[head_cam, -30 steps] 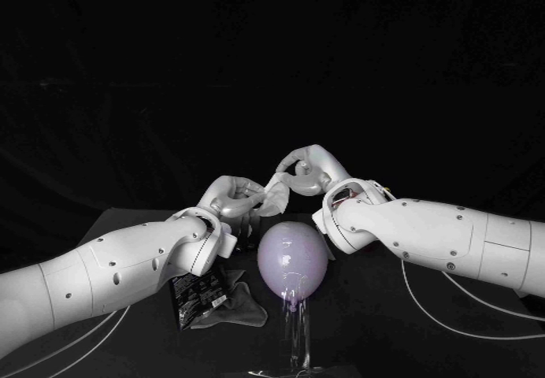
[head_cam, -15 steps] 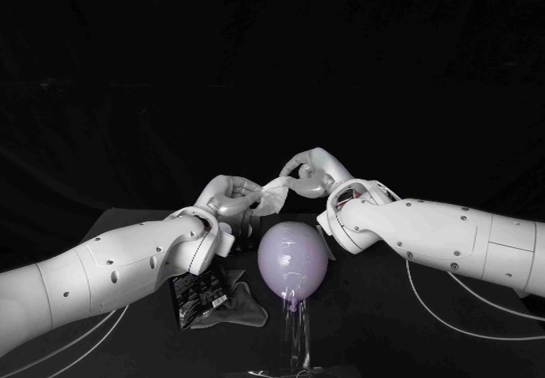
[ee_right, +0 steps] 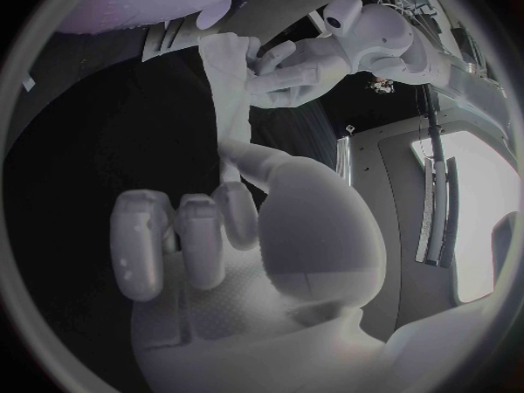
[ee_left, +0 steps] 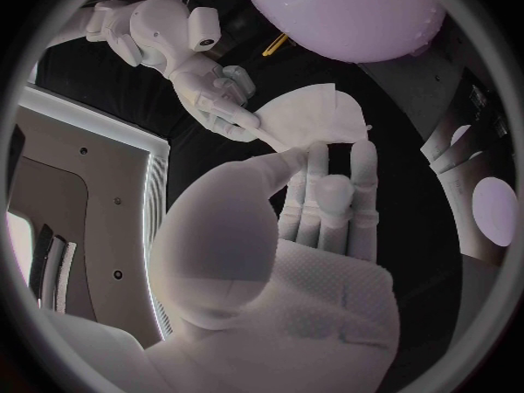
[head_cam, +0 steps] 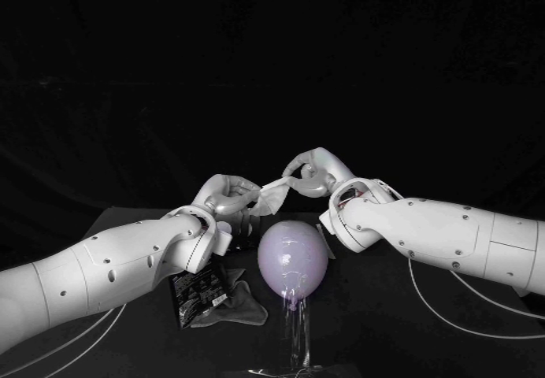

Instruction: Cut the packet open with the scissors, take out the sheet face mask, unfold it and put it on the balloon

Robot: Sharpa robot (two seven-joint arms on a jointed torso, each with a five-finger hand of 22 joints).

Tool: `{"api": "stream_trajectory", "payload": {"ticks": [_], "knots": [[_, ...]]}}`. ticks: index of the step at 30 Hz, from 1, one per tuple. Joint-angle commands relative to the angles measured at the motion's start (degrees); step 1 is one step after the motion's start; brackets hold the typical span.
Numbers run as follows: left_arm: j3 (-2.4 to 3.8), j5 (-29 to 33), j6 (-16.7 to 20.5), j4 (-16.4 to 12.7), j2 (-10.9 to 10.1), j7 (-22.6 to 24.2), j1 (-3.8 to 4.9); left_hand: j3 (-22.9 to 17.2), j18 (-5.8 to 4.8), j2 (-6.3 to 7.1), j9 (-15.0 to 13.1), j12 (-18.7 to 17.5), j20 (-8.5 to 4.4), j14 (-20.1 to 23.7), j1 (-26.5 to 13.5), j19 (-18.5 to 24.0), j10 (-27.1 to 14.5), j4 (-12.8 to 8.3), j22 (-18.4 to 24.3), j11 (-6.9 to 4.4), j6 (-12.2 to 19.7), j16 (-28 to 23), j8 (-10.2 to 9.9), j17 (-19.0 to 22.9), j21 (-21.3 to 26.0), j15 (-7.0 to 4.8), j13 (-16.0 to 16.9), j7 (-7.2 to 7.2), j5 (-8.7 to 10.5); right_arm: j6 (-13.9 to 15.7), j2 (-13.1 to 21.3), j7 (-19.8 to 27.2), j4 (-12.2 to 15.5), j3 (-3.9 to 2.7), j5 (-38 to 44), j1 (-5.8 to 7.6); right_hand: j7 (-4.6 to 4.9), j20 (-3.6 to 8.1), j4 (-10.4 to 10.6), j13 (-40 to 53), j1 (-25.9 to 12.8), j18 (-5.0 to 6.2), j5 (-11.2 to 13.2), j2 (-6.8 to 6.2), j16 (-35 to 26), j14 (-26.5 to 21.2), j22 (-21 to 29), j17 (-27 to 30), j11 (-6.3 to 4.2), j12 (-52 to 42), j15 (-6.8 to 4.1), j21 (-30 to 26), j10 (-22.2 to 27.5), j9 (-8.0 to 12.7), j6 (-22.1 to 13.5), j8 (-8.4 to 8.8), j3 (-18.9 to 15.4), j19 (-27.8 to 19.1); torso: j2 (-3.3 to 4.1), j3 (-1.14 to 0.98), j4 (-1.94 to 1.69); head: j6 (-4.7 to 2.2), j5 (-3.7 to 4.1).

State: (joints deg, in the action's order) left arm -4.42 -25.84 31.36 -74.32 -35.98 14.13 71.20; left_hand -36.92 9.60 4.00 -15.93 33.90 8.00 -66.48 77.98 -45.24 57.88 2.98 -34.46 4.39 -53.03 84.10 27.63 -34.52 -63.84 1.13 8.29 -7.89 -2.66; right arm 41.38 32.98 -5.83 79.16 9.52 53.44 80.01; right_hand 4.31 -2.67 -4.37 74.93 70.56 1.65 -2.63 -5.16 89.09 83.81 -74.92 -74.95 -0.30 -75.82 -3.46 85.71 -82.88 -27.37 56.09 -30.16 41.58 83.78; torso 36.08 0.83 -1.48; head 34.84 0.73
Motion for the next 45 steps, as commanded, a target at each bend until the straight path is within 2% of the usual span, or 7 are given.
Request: {"api": "stream_trajectory", "payload": {"ticks": [1,15,30,34,38,43,45], "knots": [[0.07,-0.35,-0.59,0.03,0.03,-0.32,0.04,-0.32,0.9,-0.18,-0.3,0.0,-0.15,-0.59,-0.58,-0.06,0.41,-0.06,-0.09,-0.04,-0.44,0.37,0.22,-0.17,-0.27,-0.03,0.07,0.12,-0.12,-0.8,0.04,-0.45,-0.06,-0.04,1.66,0.04,-0.04,0.0,-0.15,3.19,-0.08,-0.66,-0.26,0.46,0.18,5.9,-13.77,-14.01,0.1,-0.18,-0.21,0.2,-0.43,-0.1,0.29,-0.2,0.24,4.11,-0.02,0.01,-0.01,0.08,-0.05],[0.08,-0.61,-0.17,0.0,0.39,-0.1,0.05,-1.53,0.95,-0.35,-0.45,0.01,-0.3,-1.41,-0.75,-0.23,0.7,-0.68,-0.41,-0.27,-0.85,1.02,0.71,-1.91,-0.8,-0.24,0.12,0.37,-0.14,-4.54,0.03,-1.32,0.28,-0.04,2.79,0.04,-0.03,0.01,-0.22,3.19,-0.15,-0.61,-0.26,0.36,0.08,5.86,-13.71,-13.88,0.11,-0.17,-0.21,0.01,-0.43,-0.09,0.29,-0.2,0.23,4.01,0.01,-0.01,0.05,0.1,-0.17],[0.1,-2.28,-0.12,-0.18,0.88,-0.09,0.04,-3.23,0.93,-0.19,-2.66,1.88,-0.64,-2.45,-1.34,-0.42,1.15,-0.9,-1.13,-0.66,-0.84,1.97,2.55,-3.92,-1.96,-0.59,1.68,0.72,-0.13,-5.16,0.08,-0.93,1.25,-0.03,2.34,0.05,0.0,0.01,-0.24,2.86,-0.37,-0.52,-0.26,0.24,-0.12,5.78,-13.59,-13.6,0.14,0.26,-0.2,-0.38,-0.24,-0.06,0.23,-0.17,0.17,3.81,-0.01,0.0,0.01,-0.11,-0.14],[0.13,-0.92,1.85,-0.14,0.85,1.45,0.04,-6.21,0.91,-0.15,-7.02,5.4,-0.75,-2.28,-2.07,-0.11,-1.16,0.05,-1.65,-0.29,1.95,2.25,5.39,-3.8,-2.68,-0.31,4.65,0.25,-0.09,-5.65,0.37,-0.95,1.34,-0.03,2.15,0.05,0.03,0.0,-0.25,2.68,-0.52,-0.46,-0.28,0.17,-0.19,5.75,-13.51,-13.5,0.17,0.52,-0.18,-0.62,-0.12,-0.04,0.13,-0.12,0.13,3.69,-0.01,0.02,0.03,-0.28,-0.2],[0.36,0.65,3.38,-0.02,0.67,3.0,0.04,-7.65,0.91,0.29,-9.93,7.68,-0.72,-2.29,-2.44,0.03,-2.73,0.55,-1.89,-0.2,3.68,2.41,7.37,-3.81,-3.04,-0.16,6.52,0.17,-0.17,-6.22,0.62,-0.94,1.32,-0.02,1.72,0.05,0.14,-0.03,-0.24,1.93,-0.82,-0.26,-0.27,0.02,-0.43,5.65,-13.23,-13.18,0.25,1.53,-0.11,-1.48,0.4,0.02,-0.21,0.04,0.0,3.23,-0.04,0.01,0.02,-0.36,-0.23],[0.84,3.12,4.9,0.18,0.4,4.97,0.17,-8.9,0.92,0.29,-12.16,9.26,-0.68,-2.02,-2.68,0.19,-3.86,1.07,-2.07,-0.1,4.91,2.43,8.66,-3.26,-3.28,-0.13,7.87,0.01,-0.15,-7.34,0.89,-0.46,1.26,0.06,0.78,0.04,0.74,-0.41,-0.67,-2.47,-1.13,0.44,-0.32,-0.7,-1.53,5.16,-12.25,-11.75,0.88,7.47,0.4,-4.56,3.76,0.14,-2.3,0.8,-2.14,1.56,-0.05,0.01,-0.01,-0.51,-0.37],[1.04,4.19,5.27,0.43,0.43,5.71,0.31,-9.34,0.92,0.36,-13.0,9.82,-0.67,-1.98,-2.77,0.27,-4.27,1.23,-2.14,-0.07,5.37,2.45,9.09,-3.19,-3.38,-0.1,8.36,-0.03,-0.14,-7.81,0.97,-0.26,1.31,0.1,0.54,0.03,1.25,-0.66,-0.66,-3.79,-1.47,0.77,-0.35,-1.18,-2.26,4.8,-11.77,-10.83,1.3,9.38,0.77,-6.08,5.11,0.61,-3.22,1.72,-3.14,0.72,-0.05,-0.02,0.02,-0.66,-0.44]]}}
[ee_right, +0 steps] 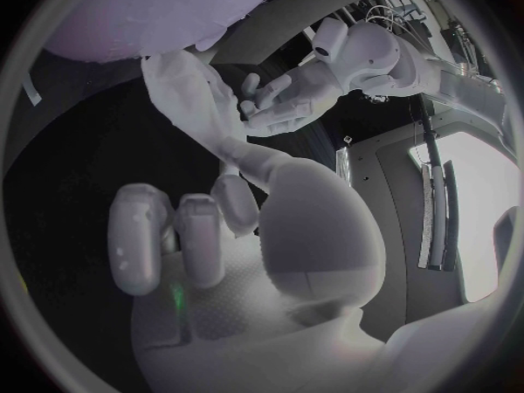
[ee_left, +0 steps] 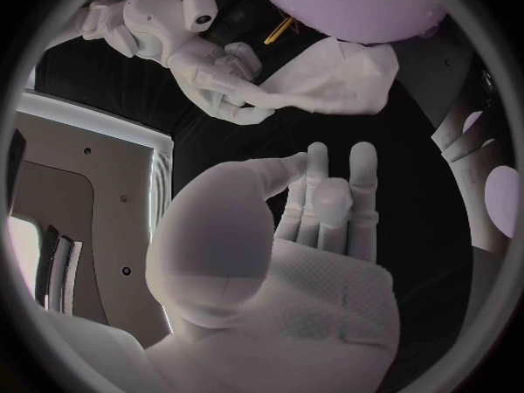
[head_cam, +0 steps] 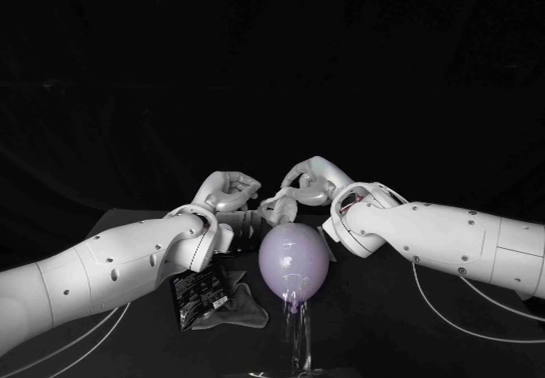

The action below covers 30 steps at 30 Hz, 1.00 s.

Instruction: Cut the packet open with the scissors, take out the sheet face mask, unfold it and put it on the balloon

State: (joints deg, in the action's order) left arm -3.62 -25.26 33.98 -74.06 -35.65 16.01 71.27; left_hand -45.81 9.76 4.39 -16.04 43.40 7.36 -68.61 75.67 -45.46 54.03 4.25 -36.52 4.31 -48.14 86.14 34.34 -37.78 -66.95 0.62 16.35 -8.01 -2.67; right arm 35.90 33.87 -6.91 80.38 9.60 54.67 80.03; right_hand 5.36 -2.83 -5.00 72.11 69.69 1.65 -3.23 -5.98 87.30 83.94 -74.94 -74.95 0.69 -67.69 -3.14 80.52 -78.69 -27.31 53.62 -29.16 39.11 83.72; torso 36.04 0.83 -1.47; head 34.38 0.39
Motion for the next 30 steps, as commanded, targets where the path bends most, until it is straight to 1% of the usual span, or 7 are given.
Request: {"api": "stream_trajectory", "payload": {"ticks": [1,11,12,13,14,24,30], "knots": [[0.35,4.14,2.87,0.33,0.15,4.19,0.33,-0.62,0.76,-0.03,-13.22,0.52,-0.02,0.24,-0.48,0.53,-0.59,0.02,-0.1,0.03,0.65,0.39,2.54,0.28,-0.3,0.41,0.48,0.07,-0.12,-2.54,0.11,0.94,0.11,0.04,-0.76,0.0,0.44,-0.65,0.03,-1.32,-0.86,0.84,0.22,-0.74,-0.66,4.55,-11.62,-10.59,0.53,1.78,0.63,-1.3,1.37,0.85,-1.13,1.25,-1.23,0.54,-0.01,-0.04,0.03,-0.25,-0.1],[1.25,6.45,2.77,1.95,1.42,6.21,1.01,-1.47,0.76,0.02,-15.11,1.72,0.04,0.55,-0.64,0.76,-1.49,0.42,-0.24,0.16,1.61,0.37,3.39,0.8,-0.48,0.52,1.56,-0.1,-0.12,-3.05,-0.12,3.11,0.5,0.13,-0.28,-0.07,2.89,-2.38,0.61,-4.43,-2.38,1.77,0.08,-4.19,-2.71,3.18,-10.23,-8.03,2.68,6.08,2.6,-5.99,5.58,3.8,-4.44,6.59,-6.19,-2.13,0.06,-0.03,0.06,-0.72,-0.17],[1.29,6.51,2.63,2.04,1.55,6.23,1.08,-1.5,0.75,0.01,-15.2,1.78,0.05,0.54,-0.65,0.76,-1.52,0.44,-0.24,0.17,1.65,0.38,3.43,0.76,-0.49,0.53,1.6,-0.11,-0.12,-2.54,-0.22,3.38,0.57,0.13,0.43,-0.14,2.68,-2.39,0.44,-3.6,-1.72,1.61,-0.17,-3.57,-2.34,3.37,-10.49,-8.5,2.48,4.95,2.52,-5.2,4.88,3.68,-3.58,6.23,-5.92,-1.69,0.08,-0.01,0.03,-0.64,-0.18],[1.31,6.52,2.52,2.1,1.62,6.21,1.13,-1.57,0.75,0.02,-15.42,1.92,0.06,0.57,-0.67,0.78,-1.6,0.48,-0.26,0.19,1.74,0.39,3.55,0.82,-0.51,0.55,1.73,-0.13,-0.12,-2.09,-0.32,3.56,0.63,0.14,1.03,-0.19,0.85,-1.82,-1.52,3.27,2.9,0.49,-1.17,0.33,0.32,4.89,-12.26,-11.85,0.64,-4.24,1.23,0.41,-1.29,2.09,2.73,2.53,-3.36,1.45,0.08,-0.02,0.03,-0.66,-0.17],[1.33,6.51,2.34,2.17,1.68,6.12,1.19,-1.65,0.76,0.05,-15.7,2.08,0.07,0.48,-0.67,0.8,-1.74,0.52,-0.27,0.2,1.89,0.42,3.66,0.59,-0.54,0.56,1.88,-0.15,-0.12,-1.32,-0.46,3.66,0.67,0.14,1.65,-0.23,0.52,-1.41,-1.94,4.41,3.74,0.19,-0.8,1.48,0.97,5.26,-12.68,-12.7,0.44,-5.74,0.79,1.76,-2.43,1.83,3.1,2.16,-2.24,2.23,0.07,-0.02,0.03,-0.89,-0.06],[1.29,5.99,0.67,2.5,1.08,5.27,1.38,-1.63,0.73,0.17,-16.16,1.83,0.15,1.22,-0.93,0.99,-2.47,1.04,-0.22,0.27,2.76,0.24,3.44,2.14,-0.42,0.66,1.86,-0.12,-0.11,4.35,-0.83,3.44,0.09,0.14,1.69,-0.4,-0.15,-0.69,-2.28,4.57,2.8,-0.07,0.36,2.08,1.22,5.45,-13.0,-13.04,-0.07,-5.88,0.23,2.86,-3.15,1.14,3.46,1.24,-0.3,2.89,-0.11,0.03,-0.08,-0.5,0.13],[0.77,5.55,-0.57,1.5,-0.22,5.37,1.27,2.17,0.68,2.48,-15.77,-0.04,0.52,3.54,-0.44,1.76,-3.28,-0.24,0.19,0.49,3.57,-0.76,2.31,6.25,0.43,0.88,0.5,-0.37,-0.13,5.45,-0.81,3.19,-0.04,0.14,0.77,-0.42,-0.31,-0.52,-2.44,5.02,2.42,-0.19,0.37,2.06,1.31,5.49,-13.15,-13.16,-0.23,-6.4,0.08,3.38,-3.59,0.93,3.52,0.91,0.19,3.17,-0.05,0.04,-0.12,-0.59,0.03]]}}
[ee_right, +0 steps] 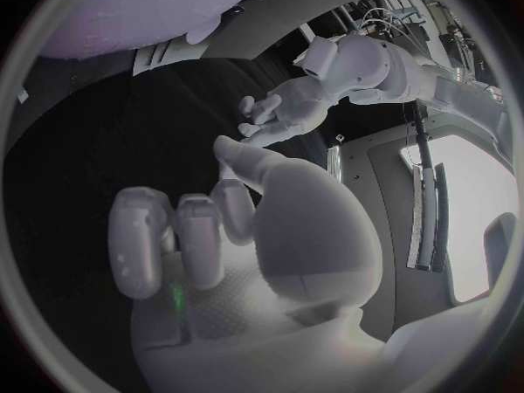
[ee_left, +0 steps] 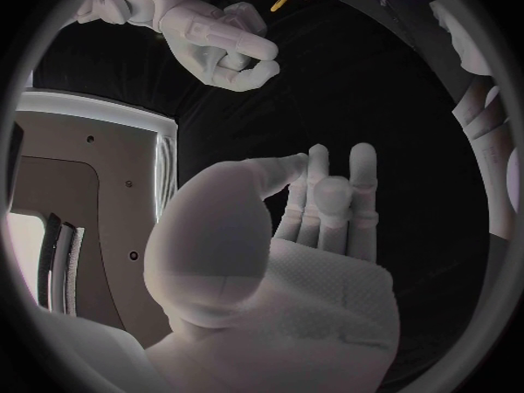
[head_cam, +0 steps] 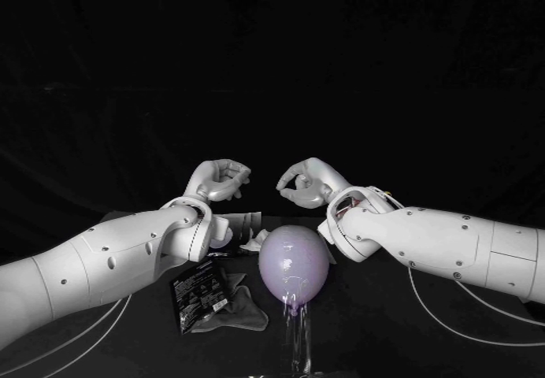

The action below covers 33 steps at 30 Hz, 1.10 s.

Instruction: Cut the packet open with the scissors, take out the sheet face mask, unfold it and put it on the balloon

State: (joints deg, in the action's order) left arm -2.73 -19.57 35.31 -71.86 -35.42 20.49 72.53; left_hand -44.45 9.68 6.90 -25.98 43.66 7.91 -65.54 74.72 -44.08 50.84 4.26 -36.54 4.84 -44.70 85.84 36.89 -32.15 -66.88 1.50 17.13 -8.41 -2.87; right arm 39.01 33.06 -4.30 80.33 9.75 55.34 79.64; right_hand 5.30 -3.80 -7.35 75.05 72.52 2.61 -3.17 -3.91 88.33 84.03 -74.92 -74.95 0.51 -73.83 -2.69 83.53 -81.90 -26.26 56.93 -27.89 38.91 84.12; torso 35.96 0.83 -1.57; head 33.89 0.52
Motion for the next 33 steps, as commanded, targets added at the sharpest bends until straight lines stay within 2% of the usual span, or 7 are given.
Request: {"api": "stream_trajectory", "payload": {"ticks": [1,8,15,20,24,26,33], "knots": [[-0.16,-0.19,-1.96,-0.82,-0.61,0.91,-0.03,0.9,0.76,-0.08,-5.8,-0.34,-0.03,0.49,0.63,0.39,-0.05,-0.32,0.22,-0.05,0.1,-0.48,-0.27,0.67,0.38,-0.01,-0.32,0.03,0.07,2.32,0.04,0.56,0.03,-0.02,0.08,-0.02,-0.26,0.45,-0.1,2.04,-0.43,-1.14,0.33,-0.02,0.25,5.4,-13.17,-13.14,-0.05,-0.21,-0.37,0.35,-0.36,-0.14,0.21,-0.37,0.41,2.75,0.05,0.04,0.01,-0.12,-0.09],[-0.61,0.04,-2.85,-1.21,-2.55,1.28,-0.43,3.39,0.81,0.64,-5.2,-1.31,0.02,1.06,2.31,0.48,0.08,-2.19,0.27,-0.08,-0.59,-0.8,-1.0,1.76,0.47,-0.08,-1.2,-0.1,0.09,1.31,0.42,0.62,-0.25,-0.02,0.09,-0.02,-0.27,0.5,-0.22,1.97,-0.53,-1.09,0.34,-0.15,0.15,5.36,-13.1,-13.01,-0.08,-0.1,-0.41,0.13,-0.34,-0.19,0.17,-0.43,0.52,2.64,0.09,0.11,0.0,0.4,-0.23],[-0.73,-1.88,-7.39,-1.28,-3.71,0.52,-0.53,6.47,0.69,1.98,-1.56,-4.72,0.5,7.58,2.4,1.78,-0.32,-3.1,1.11,0.97,-0.7,-4.55,-5.33,13.34,2.15,0.84,-3.55,-0.97,0.05,-0.82,0.93,2.42,-0.79,-0.02,-1.18,-0.02,-0.14,0.57,-0.36,1.61,-0.94,-0.99,0.2,-0.52,0.02,5.31,-12.96,-12.83,-0.01,0.43,-0.41,-0.31,-0.1,-0.26,-0.22,-0.43,0.65,2.42,0.07,0.09,0.08,0.85,-0.57],[-0.83,-5.56,-11.15,-1.06,-4.67,-2.13,-0.53,8.44,0.68,3.54,0.15,-6.2,1.0,8.97,1.07,2.47,1.04,-2.56,2.48,1.1,-0.95,-7.4,-7.28,14.52,4.44,1.01,-4.7,-1.08,0.08,-2.79,2.03,5.61,-1.05,-0.01,-4.19,0.0,0.2,0.4,0.01,0.72,-2.15,-0.77,-0.04,-1.23,-0.37,5.15,-12.64,-12.35,0.38,1.79,-0.09,-1.31,0.74,-0.37,-1.57,-0.14,-0.48,1.89,0.12,0.02,0.09,1.39,-1.12],[-0.98,-10.93,-14.89,-0.67,-5.31,-6.51,-0.53,10.46,0.84,5.14,1.51,-8.41,1.4,8.31,-0.76,1.64,0.95,-1.27,3.92,1.51,-0.88,-9.0,-8.92,15.19,6.43,1.4,-6.03,-1.35,-0.09,-3.79,3.37,8.25,-0.93,-0.01,-6.89,0.04,0.69,0.07,1.52,0.69,-4.2,-0.75,-0.02,-2.05,-0.4,5.13,-12.58,-12.34,0.85,2.06,0.33,-1.51,1.21,0.53,-3.77,1.89,-3.27,1.75,0.16,0.04,0.15,2.17,-1.57],[-1.04,-14.66,-17.0,-0.35,-5.44,-9.26,-0.53,11.9,0.85,6.63,2.04,-9.42,1.51,7.82,-1.81,1.06,0.45,-0.73,4.44,1.9,-0.39,-9.34,-9.69,15.3,7.08,1.58,-6.57,-1.77,0.08,-4.16,4.16,9.32,-0.66,0.0,-7.74,0.05,1.01,-0.09,2.04,0.69,-4.88,-0.75,-0.06,-2.6,-0.39,5.12,-12.57,-12.36,1.12,2.15,0.55,-1.55,1.38,0.97,-4.36,2.76,-4.28,1.72,0.18,0.07,0.12,2.4,-1.75],[-1.22,-28.45,-22.66,2.03,-4.21,-18.04,-0.52,16.03,0.91,7.28,4.01,-12.68,1.25,4.77,-0.5,-3.06,1.28,0.94,6.88,2.0,-1.56,-10.01,-11.42,15.13,9.76,1.56,-8.66,-1.8,0.07,-5.01,7.01,11.23,1.11,0.01,-8.51,0.08,1.6,-0.53,3.11,0.81,-5.68,-0.76,-0.07,-3.69,-0.38,5.11,-12.6,-12.39,1.64,2.18,1.01,-1.48,1.68,1.97,-4.97,4.64,-6.53,1.74,0.55,0.18,0.05,3.62,-2.78]]}}
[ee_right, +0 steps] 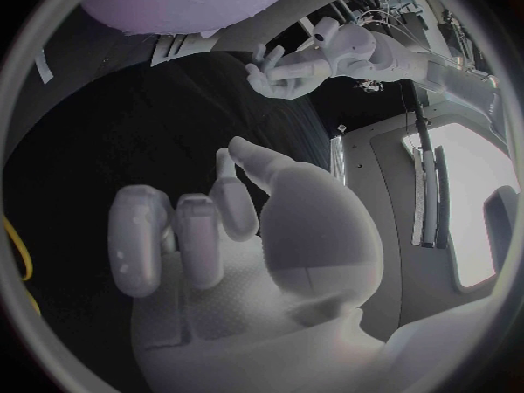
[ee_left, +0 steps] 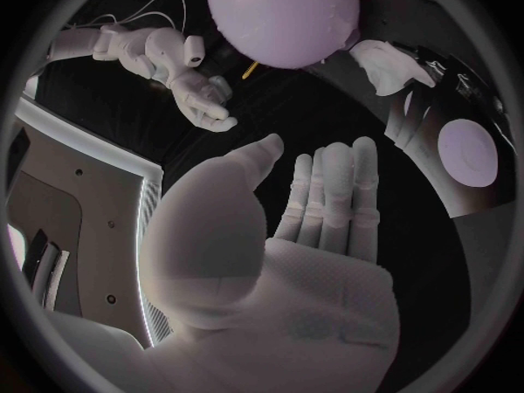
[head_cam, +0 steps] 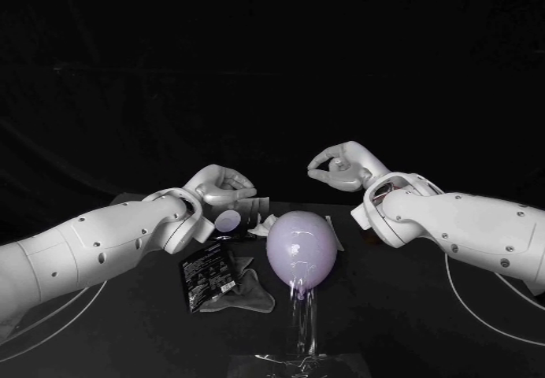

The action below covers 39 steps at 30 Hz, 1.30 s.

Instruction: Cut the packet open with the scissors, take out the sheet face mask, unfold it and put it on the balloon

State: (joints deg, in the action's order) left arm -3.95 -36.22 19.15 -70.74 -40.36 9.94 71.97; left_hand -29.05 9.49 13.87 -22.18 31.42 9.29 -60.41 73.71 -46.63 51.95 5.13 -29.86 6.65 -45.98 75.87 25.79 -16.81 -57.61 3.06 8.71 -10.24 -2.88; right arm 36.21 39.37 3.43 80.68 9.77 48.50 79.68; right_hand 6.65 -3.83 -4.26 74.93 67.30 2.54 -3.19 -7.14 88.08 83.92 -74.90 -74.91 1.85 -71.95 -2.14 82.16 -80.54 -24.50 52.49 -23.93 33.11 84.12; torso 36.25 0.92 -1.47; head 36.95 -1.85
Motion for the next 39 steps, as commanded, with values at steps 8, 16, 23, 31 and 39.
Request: {"api": "stream_trajectory", "payload": {"ticks": [8,16,23,31,39], "knots": [[-0.09,-21.49,-8.97,5.9,4.07,-11.39,0.05,2.51,1.07,0.83,0.77,-1.5,-0.27,-1.25,1.72,-1.53,-0.17,0.16,0.63,0.19,-0.57,0.5,-0.72,-0.99,0.92,0.01,-0.84,0.15,0.08,-2.55,3.37,3.79,3.06,0.0,-0.65,0.2,0.59,-0.74,0.42,0.91,-0.37,-0.71,-0.05,-1.0,-0.09,5.24,-12.65,-12.47,0.58,0.41,0.71,-0.03,0.51,0.8,-0.87,1.84,-1.81,1.79,1.28,0.32,0.16,0.87,-0.91],[-0.02,-24.28,-12.77,10.28,7.39,-12.43,0.04,4.69,1.09,0.37,1.23,2.17,-0.59,-3.89,2.57,-2.39,2.76,0.8,0.81,-0.71,-0.44,2.75,-0.87,-7.12,1.03,-0.67,1.02,0.79,0.08,-2.28,5.44,3.28,5.19,0.0,0.36,0.6,0.72,-0.83,0.58,0.91,-0.33,-0.73,-0.08,-1.18,-0.05,5.25,-12.67,-12.53,0.69,0.44,0.8,0.05,0.56,1.0,-0.97,2.25,-2.18,1.83,2.09,0.41,0.2,0.8,-1.01],[-0.02,-25.54,-15.06,12.75,9.75,-13.93,0.03,9.88,1.06,-0.35,1.5,20.81,-2.15,-13.16,3.85,-4.78,1.58,2.27,-0.78,-2.46,-0.71,9.83,0.37,-29.57,-1.8,-2.35,12.88,2.17,0.0,-2.02,6.44,2.75,6.53,0.0,0.91,0.97,0.82,-0.91,0.75,1.0,-0.28,-0.77,-0.15,-1.26,0.0,5.28,-12.73,-12.6,0.78,0.34,0.88,0.24,0.53,1.17,-1.03,2.59,-2.46,1.94,2.75,0.46,0.39,0.68,-1.18],[0.01,-26.74,-15.9,14.34,11.49,-16.3,0.03,14.63,-1.24,-1.22,2.0,38.03,-2.94,-20.8,3.71,-14.51,5.32,6.12,-15.43,-3.06,-0.93,12.95,0.97,-48.98,-11.28,-2.61,29.74,2.35,-0.05,-1.73,6.98,2.3,7.77,-0.01,1.47,1.3,0.83,-0.93,0.79,1.04,-0.28,-0.8,-0.16,-1.27,0.04,5.29,-12.76,-12.65,0.79,0.29,0.89,0.35,0.5,1.2,-1.03,2.65,-2.51,1.99,3.26,0.52,0.48,0.65,-1.08],[0.11,-28.12,-15.06,15.29,12.36,-19.69,0.06,18.75,-4.22,-2.37,2.71,46.76,-3.29,-26.85,5.41,-25.95,13.37,9.34,-33.01,-2.85,-1.79,14.07,0.69,-65.1,-21.18,-2.7,44.73,2.27,0.07,-1.6,7.33,2.03,8.41,-0.01,1.57,1.51,0.85,-0.95,0.87,1.08,-0.29,-0.81,-0.2,-1.28,0.03,5.29,-12.78,-12.64,0.82,0.24,0.91,0.4,0.47,1.24,-1.02,2.75,-2.6,2.02,3.51,0.56,0.61,0.65,-1.09]]}}
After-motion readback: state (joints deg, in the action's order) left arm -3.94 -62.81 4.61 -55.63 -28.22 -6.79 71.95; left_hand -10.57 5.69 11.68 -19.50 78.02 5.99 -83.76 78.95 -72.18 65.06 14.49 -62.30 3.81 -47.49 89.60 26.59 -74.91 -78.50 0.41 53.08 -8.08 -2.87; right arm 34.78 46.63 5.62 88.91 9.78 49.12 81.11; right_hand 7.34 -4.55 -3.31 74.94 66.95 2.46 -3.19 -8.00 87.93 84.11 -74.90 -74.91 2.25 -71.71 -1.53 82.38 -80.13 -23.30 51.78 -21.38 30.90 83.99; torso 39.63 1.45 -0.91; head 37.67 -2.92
